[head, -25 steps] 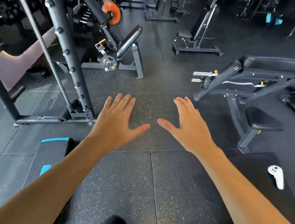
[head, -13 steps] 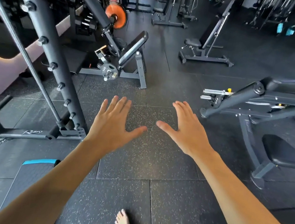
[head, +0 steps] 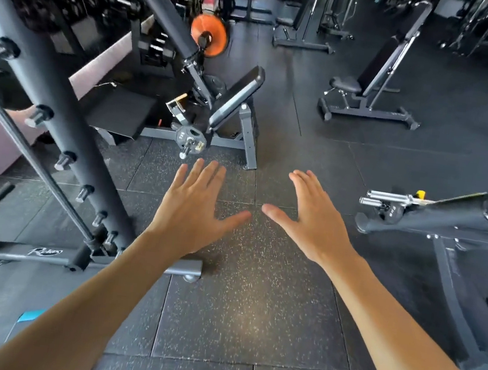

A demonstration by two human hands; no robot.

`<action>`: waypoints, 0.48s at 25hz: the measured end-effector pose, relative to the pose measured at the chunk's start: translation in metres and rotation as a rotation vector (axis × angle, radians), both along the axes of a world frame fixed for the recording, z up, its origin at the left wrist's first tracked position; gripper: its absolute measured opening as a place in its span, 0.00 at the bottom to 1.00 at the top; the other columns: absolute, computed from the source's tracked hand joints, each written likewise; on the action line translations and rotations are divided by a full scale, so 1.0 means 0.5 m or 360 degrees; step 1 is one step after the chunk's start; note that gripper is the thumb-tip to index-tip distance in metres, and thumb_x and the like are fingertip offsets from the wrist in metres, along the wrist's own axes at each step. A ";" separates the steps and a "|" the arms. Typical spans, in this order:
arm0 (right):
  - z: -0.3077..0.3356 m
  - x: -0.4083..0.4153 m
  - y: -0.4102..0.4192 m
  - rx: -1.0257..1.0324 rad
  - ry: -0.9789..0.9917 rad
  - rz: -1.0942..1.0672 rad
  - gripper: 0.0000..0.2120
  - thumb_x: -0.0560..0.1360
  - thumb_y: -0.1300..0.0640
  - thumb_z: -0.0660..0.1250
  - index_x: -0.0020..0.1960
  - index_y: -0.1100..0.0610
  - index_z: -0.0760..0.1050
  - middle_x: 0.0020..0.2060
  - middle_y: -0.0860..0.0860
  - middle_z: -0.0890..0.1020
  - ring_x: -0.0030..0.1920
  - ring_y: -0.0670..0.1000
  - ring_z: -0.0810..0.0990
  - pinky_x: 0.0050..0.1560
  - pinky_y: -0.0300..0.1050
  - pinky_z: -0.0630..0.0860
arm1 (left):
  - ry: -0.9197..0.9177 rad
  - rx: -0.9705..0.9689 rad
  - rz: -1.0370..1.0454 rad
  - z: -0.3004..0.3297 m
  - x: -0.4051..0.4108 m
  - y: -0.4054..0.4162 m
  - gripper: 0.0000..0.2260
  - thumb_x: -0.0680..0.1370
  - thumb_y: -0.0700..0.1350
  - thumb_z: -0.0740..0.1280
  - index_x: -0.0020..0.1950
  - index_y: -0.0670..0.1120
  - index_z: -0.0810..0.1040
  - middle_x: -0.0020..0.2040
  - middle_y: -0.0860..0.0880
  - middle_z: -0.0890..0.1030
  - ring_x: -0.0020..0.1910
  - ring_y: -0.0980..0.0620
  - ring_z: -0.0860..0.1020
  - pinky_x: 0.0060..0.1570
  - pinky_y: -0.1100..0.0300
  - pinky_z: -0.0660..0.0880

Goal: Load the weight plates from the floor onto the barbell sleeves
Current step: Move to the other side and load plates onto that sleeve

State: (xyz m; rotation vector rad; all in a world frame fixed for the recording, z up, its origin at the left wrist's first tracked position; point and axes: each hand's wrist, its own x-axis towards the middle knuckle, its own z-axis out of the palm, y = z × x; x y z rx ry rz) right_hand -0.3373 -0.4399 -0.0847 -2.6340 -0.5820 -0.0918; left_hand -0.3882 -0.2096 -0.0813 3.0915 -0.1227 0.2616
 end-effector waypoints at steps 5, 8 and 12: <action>-0.014 0.260 -0.002 -0.0006 -0.0035 0.0089 0.48 0.72 0.23 0.49 0.80 0.55 0.54 0.81 0.46 0.54 0.80 0.45 0.46 0.78 0.59 0.56 | -0.0059 0.0037 0.0132 -0.010 0.230 -0.002 0.47 0.74 0.77 0.41 0.82 0.45 0.51 0.82 0.46 0.53 0.81 0.47 0.49 0.79 0.45 0.47; 0.008 0.422 -0.017 0.0032 -0.0028 0.0170 0.49 0.71 0.22 0.48 0.81 0.54 0.54 0.81 0.46 0.55 0.80 0.45 0.46 0.78 0.59 0.56 | -0.0051 0.0009 0.0224 0.006 0.368 -0.023 0.47 0.74 0.77 0.41 0.82 0.45 0.50 0.82 0.47 0.53 0.81 0.47 0.48 0.79 0.45 0.47; 0.048 0.632 -0.010 -0.0030 -0.0081 0.0324 0.47 0.73 0.23 0.50 0.81 0.54 0.53 0.80 0.46 0.55 0.80 0.46 0.46 0.78 0.59 0.55 | -0.0092 -0.0054 0.0335 0.031 0.552 -0.030 0.47 0.73 0.77 0.41 0.82 0.46 0.52 0.82 0.48 0.54 0.81 0.48 0.49 0.79 0.45 0.48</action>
